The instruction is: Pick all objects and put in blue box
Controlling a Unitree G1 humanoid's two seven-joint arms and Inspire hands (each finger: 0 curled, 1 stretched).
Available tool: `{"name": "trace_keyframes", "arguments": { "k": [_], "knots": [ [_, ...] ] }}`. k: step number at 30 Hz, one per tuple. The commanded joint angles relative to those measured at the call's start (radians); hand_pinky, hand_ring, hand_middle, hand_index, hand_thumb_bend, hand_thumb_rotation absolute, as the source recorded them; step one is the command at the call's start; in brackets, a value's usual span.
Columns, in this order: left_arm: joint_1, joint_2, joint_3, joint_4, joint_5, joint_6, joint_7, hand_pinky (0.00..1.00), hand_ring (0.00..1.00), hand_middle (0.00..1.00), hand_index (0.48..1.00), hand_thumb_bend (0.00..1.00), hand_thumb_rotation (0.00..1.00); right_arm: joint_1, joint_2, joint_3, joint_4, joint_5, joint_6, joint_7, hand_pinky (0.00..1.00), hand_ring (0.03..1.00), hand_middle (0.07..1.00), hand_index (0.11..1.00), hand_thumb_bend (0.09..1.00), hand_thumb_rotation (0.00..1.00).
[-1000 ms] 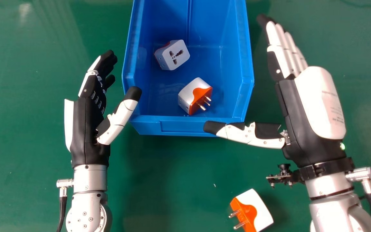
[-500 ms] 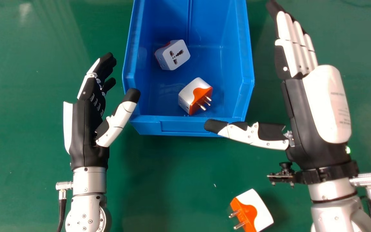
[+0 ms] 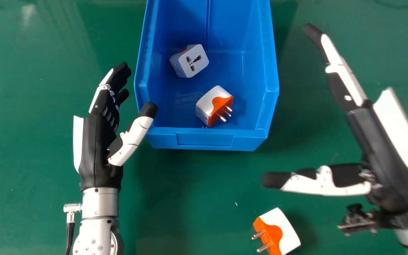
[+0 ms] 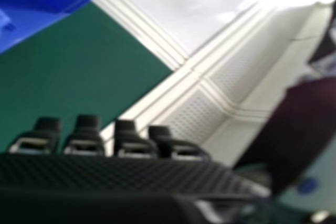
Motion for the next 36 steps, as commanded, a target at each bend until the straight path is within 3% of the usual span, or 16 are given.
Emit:
{"name": "trace_keyframes", "arguments": {
  "k": [1,6,9,14,21,23,25,31,36],
  "knots": [
    [0.003,-0.004,-0.002,-0.021,-0.004,-0.015,-0.001,0.91,0.92,0.88,0.848,0.81,0.50,0.054,-0.034,-0.047,-0.033,0.087,-0.032,0.049,0.91,0.944,0.954,0.951,0.778,0.39],
    [0.004,-0.001,-0.004,-0.023,0.006,-0.005,0.008,0.91,0.92,0.89,0.852,0.82,0.50,0.103,-0.077,-0.109,0.005,0.171,-0.107,0.147,0.86,0.915,0.936,0.931,0.787,0.38],
    [0.003,-0.003,-0.004,-0.022,0.002,-0.005,0.006,0.92,0.92,0.89,0.853,0.82,0.51,0.111,-0.115,-0.139,0.056,0.214,-0.190,0.212,0.82,0.890,0.919,0.916,0.778,0.40],
    [0.003,-0.006,-0.006,-0.021,0.006,-0.006,0.011,0.92,0.92,0.89,0.853,0.83,0.50,0.124,-0.178,-0.156,0.171,0.332,-0.322,0.318,0.76,0.859,0.899,0.896,0.764,0.42],
    [0.003,-0.003,-0.008,-0.018,0.018,-0.009,0.023,0.92,0.92,0.88,0.849,0.83,0.50,0.182,-0.221,-0.169,0.194,0.447,-0.310,0.435,0.66,0.791,0.835,0.820,0.755,0.40],
    [0.003,-0.002,-0.008,-0.015,0.018,-0.008,0.023,0.92,0.92,0.88,0.849,0.83,0.50,0.192,-0.225,-0.176,0.180,0.441,-0.277,0.456,0.65,0.782,0.823,0.802,0.754,0.39],
    [0.002,-0.003,-0.007,-0.015,0.010,-0.005,0.018,0.92,0.92,0.88,0.848,0.82,0.50,0.191,-0.219,-0.184,0.166,0.411,-0.253,0.466,0.64,0.767,0.800,0.772,0.747,0.38],
    [-0.001,0.005,-0.006,-0.014,0.022,-0.004,0.029,0.92,0.93,0.88,0.848,0.82,0.50,0.191,-0.198,-0.186,0.063,0.253,-0.082,0.469,0.63,0.747,0.783,0.745,0.733,0.37],
    [-0.001,0.004,-0.007,-0.018,0.023,-0.003,0.032,0.92,0.92,0.88,0.848,0.82,0.50,0.189,-0.146,-0.158,-0.112,0.035,0.182,0.452,0.64,0.754,0.787,0.746,0.727,0.41]
  ]
}}
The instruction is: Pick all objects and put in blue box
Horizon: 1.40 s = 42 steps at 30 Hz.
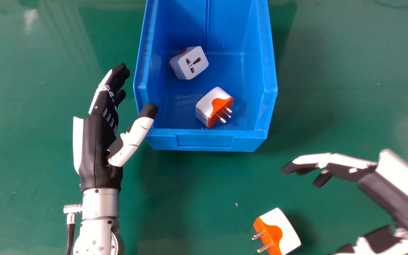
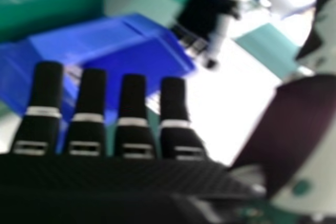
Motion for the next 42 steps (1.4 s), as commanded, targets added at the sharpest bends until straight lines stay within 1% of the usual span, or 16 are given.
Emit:
{"name": "trace_keyframes", "arguments": {
  "k": [1,4,6,8,10,12,14,18,21,24,27,29,32,35,40,42],
  "knots": [
    [-0.006,0.001,-0.006,-0.015,0.006,-0.011,-0.001,0.92,0.92,0.88,0.848,0.82,0.50,-0.004,0.037,0.016,-0.098,-0.073,0.122,-0.015,0.64,0.754,0.787,0.746,0.727,0.41],
    [-0.008,0.001,-0.006,-0.011,0.012,-0.014,0.006,0.91,0.92,0.88,0.846,0.81,0.50,-0.015,0.100,0.055,-0.174,-0.185,0.250,-0.040,0.67,0.767,0.793,0.754,0.740,0.43],
    [-0.007,-0.002,-0.007,-0.012,0.010,-0.013,0.005,0.90,0.91,0.88,0.845,0.81,0.50,-0.018,0.135,0.078,-0.222,-0.276,0.324,-0.052,0.69,0.782,0.805,0.768,0.754,0.42],
    [-0.004,-0.003,-0.007,-0.015,0.018,-0.012,0.011,0.90,0.91,0.88,0.845,0.81,0.50,-0.019,0.169,0.104,-0.271,-0.383,0.402,-0.058,0.69,0.787,0.809,0.775,0.758,0.42],
    [-0.001,-0.003,-0.008,-0.018,0.020,-0.013,0.012,0.90,0.91,0.87,0.844,0.82,0.50,-0.016,0.207,0.131,-0.309,-0.461,0.475,-0.060,0.69,0.791,0.814,0.783,0.763,0.42],
    [-0.001,-0.003,-0.007,-0.017,0.012,-0.014,0.004,0.90,0.91,0.87,0.844,0.82,0.50,-0.014,0.236,0.155,-0.334,-0.508,0.539,-0.047,0.70,0.808,0.832,0.805,0.779,0.41],
    [0.000,-0.003,-0.005,-0.017,0.009,-0.013,0.001,0.91,0.92,0.88,0.847,0.82,0.50,-0.015,0.253,0.173,-0.348,-0.543,0.584,-0.038,0.71,0.835,0.860,0.833,0.787,0.39],
    [0.002,-0.004,-0.004,-0.020,0.001,-0.009,-0.006,0.90,0.92,0.88,0.848,0.82,0.50,-0.018,0.256,0.204,-0.354,-0.617,0.621,-0.041,0.72,0.863,0.895,0.863,0.812,0.38],
    [0.003,-0.004,-0.004,-0.023,0.000,-0.007,-0.006,0.90,0.92,0.88,0.849,0.82,0.50,-0.021,0.245,0.211,-0.349,-0.619,0.619,-0.038,0.72,0.868,0.900,0.866,0.818,0.37],
    [0.001,-0.001,-0.004,-0.024,0.009,-0.006,0.000,0.90,0.92,0.88,0.850,0.82,0.51,-0.022,0.226,0.203,-0.322,-0.577,0.587,-0.048,0.75,0.876,0.908,0.872,0.820,0.35],
    [-0.004,-0.002,-0.004,-0.021,0.004,-0.005,-0.004,0.90,0.91,0.88,0.848,0.83,0.51,-0.031,0.194,0.195,-0.290,-0.533,0.541,-0.048,0.76,0.881,0.912,0.873,0.826,0.34],
    [-0.008,-0.003,-0.004,-0.018,-0.004,-0.006,-0.012,0.90,0.91,0.88,0.847,0.83,0.51,-0.034,0.179,0.200,-0.287,-0.527,0.541,-0.032,0.78,0.885,0.912,0.875,0.829,0.34],
    [-0.012,-0.004,-0.004,-0.017,0.003,-0.002,-0.006,0.90,0.92,0.88,0.848,0.82,0.50,-0.043,0.167,0.224,-0.287,-0.536,0.557,-0.005,0.79,0.887,0.914,0.875,0.850,0.33],
    [-0.015,-0.005,-0.005,-0.018,0.002,0.002,-0.006,0.91,0.92,0.88,0.848,0.83,0.50,-0.053,0.146,0.239,-0.296,-0.544,0.567,0.033,0.74,0.891,0.918,0.869,0.876,0.32],
    [-0.019,-0.007,-0.004,-0.020,-0.007,0.004,-0.013,0.92,0.92,0.88,0.849,0.83,0.50,-0.055,0.116,0.216,-0.306,-0.476,0.563,0.082,0.67,0.892,0.921,0.866,0.890,0.30],
    [-0.022,-0.008,-0.004,-0.017,-0.007,0.004,-0.014,0.92,0.92,0.88,0.850,0.82,0.50,-0.050,0.115,0.198,-0.297,-0.429,0.558,0.081,0.66,0.894,0.922,0.866,0.889,0.30]
  ]
}}
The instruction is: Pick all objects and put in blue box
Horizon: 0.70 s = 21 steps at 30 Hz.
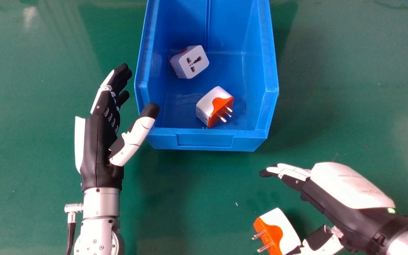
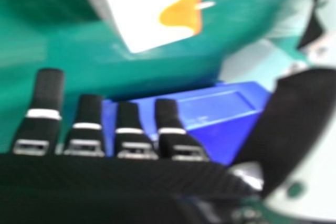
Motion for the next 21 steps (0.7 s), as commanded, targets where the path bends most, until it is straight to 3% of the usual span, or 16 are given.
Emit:
{"name": "trace_keyframes", "arguments": {
  "k": [1,3,10,12,16,21],
  "knots": [
    [-0.018,-0.005,-0.003,-0.014,-0.006,-0.008,0.000,0.92,0.92,0.88,0.850,0.82,0.50,-0.001,-0.016,-0.031,-0.014,0.041,-0.016,-0.003,0.66,0.894,0.922,0.866,0.889,0.30],
    [-0.021,-0.004,-0.005,-0.011,0.003,-0.008,0.007,0.92,0.93,0.89,0.851,0.82,0.49,-0.003,-0.038,-0.038,-0.002,0.037,-0.047,-0.015,0.68,0.894,0.917,0.859,0.884,0.29],
    [-0.027,-0.007,-0.006,-0.009,-0.020,-0.016,-0.014,0.92,0.93,0.89,0.853,0.81,0.49,-0.023,-0.057,-0.027,0.018,0.036,-0.041,-0.011,0.69,0.891,0.910,0.850,0.878,0.30],
    [-0.026,-0.006,-0.005,-0.009,-0.020,-0.017,-0.016,0.93,0.93,0.89,0.854,0.81,0.49,-0.030,-0.062,-0.016,0.022,0.014,-0.042,-0.014,0.68,0.893,0.910,0.848,0.877,0.30],
    [-0.025,-0.004,-0.003,-0.014,-0.012,-0.017,-0.010,0.93,0.93,0.89,0.853,0.80,0.49,-0.039,-0.064,0.007,0.021,-0.046,-0.031,-0.018,0.66,0.886,0.909,0.841,0.860,0.24],
    [-0.027,-0.005,-0.003,-0.010,-0.017,-0.019,-0.014,0.93,0.93,0.89,0.853,0.80,0.49,-0.053,-0.059,0.033,0.021,-0.110,-0.009,-0.011,0.61,0.888,0.916,0.840,0.857,0.20]
  ]
}}
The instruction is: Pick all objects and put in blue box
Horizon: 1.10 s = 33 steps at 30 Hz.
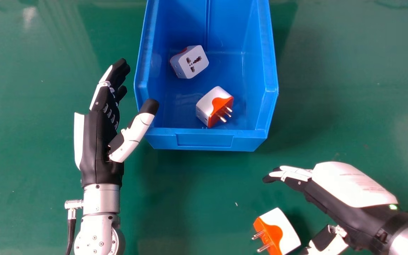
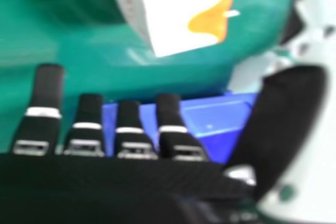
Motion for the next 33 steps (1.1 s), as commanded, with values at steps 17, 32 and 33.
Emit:
{"name": "trace_keyframes", "arguments": {
  "k": [17,32,33],
  "knots": [
    [-0.003,-0.008,-0.003,-0.014,-0.006,-0.026,-0.004,0.93,0.93,0.89,0.853,0.80,0.49,-0.030,-0.011,0.064,0.057,-0.159,-0.068,-0.104,0.66,0.906,0.917,0.866,0.844,0.12],
    [-0.003,-0.007,-0.002,-0.013,-0.003,-0.020,-0.002,0.94,0.93,0.89,0.849,0.80,0.49,-0.019,-0.032,0.066,0.052,-0.176,-0.131,-0.131,0.75,0.932,0.917,0.872,0.844,0.08],
    [-0.003,-0.007,-0.002,-0.013,-0.003,-0.021,-0.002,0.94,0.93,0.89,0.849,0.80,0.49,-0.018,-0.034,0.066,0.050,-0.178,-0.134,-0.130,0.76,0.934,0.918,0.872,0.841,0.08]
  ]
}}
